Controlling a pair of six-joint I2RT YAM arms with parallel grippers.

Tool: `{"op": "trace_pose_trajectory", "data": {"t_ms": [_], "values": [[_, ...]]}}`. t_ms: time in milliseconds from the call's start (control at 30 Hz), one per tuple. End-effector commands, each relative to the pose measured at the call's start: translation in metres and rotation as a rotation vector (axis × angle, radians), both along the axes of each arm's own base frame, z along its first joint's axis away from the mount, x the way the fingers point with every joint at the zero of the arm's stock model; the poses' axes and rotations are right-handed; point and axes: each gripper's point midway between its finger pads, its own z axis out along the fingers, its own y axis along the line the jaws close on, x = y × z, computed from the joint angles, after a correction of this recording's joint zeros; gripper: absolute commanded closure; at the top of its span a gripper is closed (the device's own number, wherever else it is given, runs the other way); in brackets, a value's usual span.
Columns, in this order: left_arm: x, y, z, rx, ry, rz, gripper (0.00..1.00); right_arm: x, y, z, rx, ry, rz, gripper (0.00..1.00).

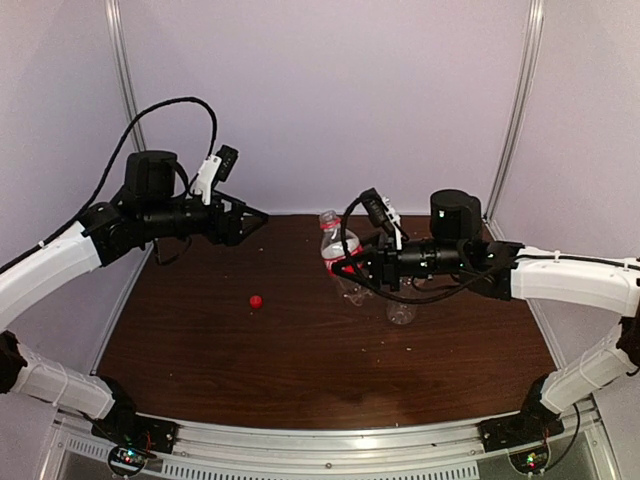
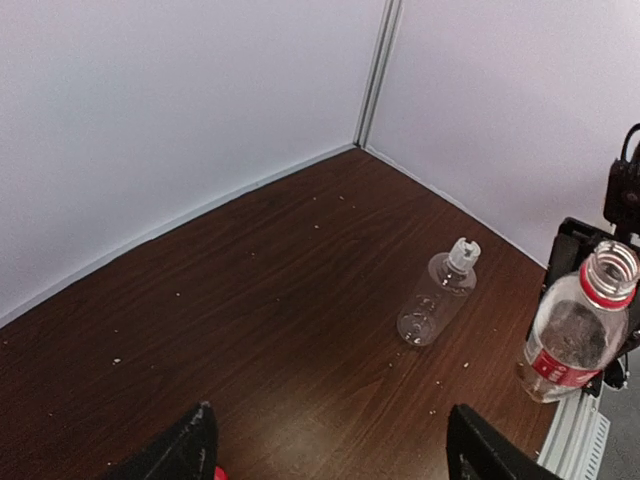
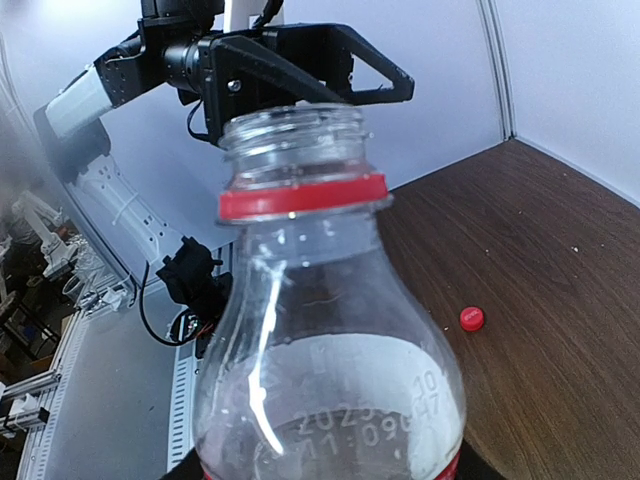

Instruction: Unscrew the bottle caps

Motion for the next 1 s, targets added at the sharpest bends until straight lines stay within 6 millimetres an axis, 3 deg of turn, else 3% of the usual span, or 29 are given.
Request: {"op": "trace_pose_trajectory", "data": {"t_ms": [0, 167, 433, 700, 967], "values": [[-0.035, -0.026, 0.029, -0.136, -0.048, -0.253, 0.17, 0.011, 0.001, -0.010, -0.026, -0.017, -0.035, 0.75], [-0.056, -0.044, 0.036, -0.222, 0.001, -0.431, 0.13, 0.007, 0.011, -0.014, -0.017, 0.003, 0.028, 0.74], [-0.058, -0.063, 0.037, -0.293, 0.075, -0.521, 0.13, 0.002, 0.021, -0.015, -0.005, 0.014, 0.076, 0.73], [-0.064, -0.090, 0.024, -0.281, 0.130, -0.581, 0.14, -0.001, 0.030, -0.015, -0.005, 0.020, 0.106, 0.72], [-0.064, -0.103, 0.013, -0.259, 0.152, -0.591, 0.26, -0.003, 0.035, -0.016, -0.006, 0.022, 0.120, 0.72]]}}
